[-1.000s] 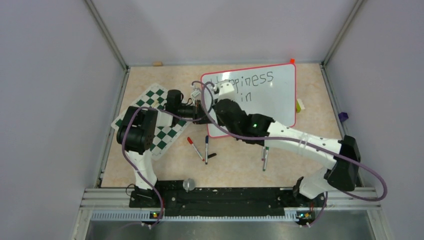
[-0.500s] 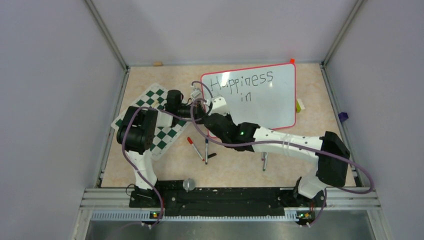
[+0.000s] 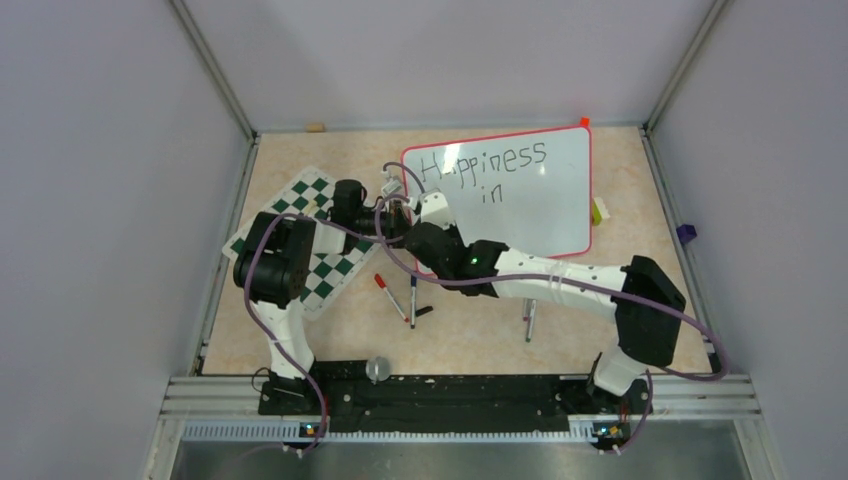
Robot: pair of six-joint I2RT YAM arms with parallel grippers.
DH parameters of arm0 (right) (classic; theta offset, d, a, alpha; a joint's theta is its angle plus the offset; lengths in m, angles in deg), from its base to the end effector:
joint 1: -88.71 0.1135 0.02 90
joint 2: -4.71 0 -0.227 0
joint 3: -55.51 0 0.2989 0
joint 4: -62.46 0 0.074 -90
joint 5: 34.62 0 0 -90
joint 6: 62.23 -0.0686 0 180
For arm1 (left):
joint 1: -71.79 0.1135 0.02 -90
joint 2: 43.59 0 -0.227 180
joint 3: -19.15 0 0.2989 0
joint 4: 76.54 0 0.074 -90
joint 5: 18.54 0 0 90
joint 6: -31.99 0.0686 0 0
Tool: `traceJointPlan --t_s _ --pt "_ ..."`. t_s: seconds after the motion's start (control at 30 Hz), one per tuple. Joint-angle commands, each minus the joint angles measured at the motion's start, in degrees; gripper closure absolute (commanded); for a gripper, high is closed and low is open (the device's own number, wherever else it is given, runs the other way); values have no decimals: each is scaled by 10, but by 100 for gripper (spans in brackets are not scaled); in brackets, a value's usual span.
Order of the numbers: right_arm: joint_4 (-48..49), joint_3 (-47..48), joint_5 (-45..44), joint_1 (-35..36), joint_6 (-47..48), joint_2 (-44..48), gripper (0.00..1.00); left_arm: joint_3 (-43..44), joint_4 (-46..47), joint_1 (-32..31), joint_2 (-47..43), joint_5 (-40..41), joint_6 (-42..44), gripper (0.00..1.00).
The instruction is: Write a sentence on the whiteboard
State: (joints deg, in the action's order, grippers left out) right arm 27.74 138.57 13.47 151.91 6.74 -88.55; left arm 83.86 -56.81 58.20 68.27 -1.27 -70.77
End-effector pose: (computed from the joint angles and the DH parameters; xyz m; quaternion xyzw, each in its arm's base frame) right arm 0.2283 0.3503 0.1989 -0.1824 0.8541 -0.0050 0.4871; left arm 0.3652 -0.1557 0.0616 0.3129 0.6859 -0.5887 0.2917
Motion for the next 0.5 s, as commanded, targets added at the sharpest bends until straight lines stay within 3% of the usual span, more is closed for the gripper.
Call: traceJointPlan --t_s 0.0,0.47 --pt "19 41 -4 -10 16 -17 100 -20 -11 -11 14 -13 24 100" --pt "38 41 1 -27 29 -24 100 -19 -9 -11 16 -14 22 100"
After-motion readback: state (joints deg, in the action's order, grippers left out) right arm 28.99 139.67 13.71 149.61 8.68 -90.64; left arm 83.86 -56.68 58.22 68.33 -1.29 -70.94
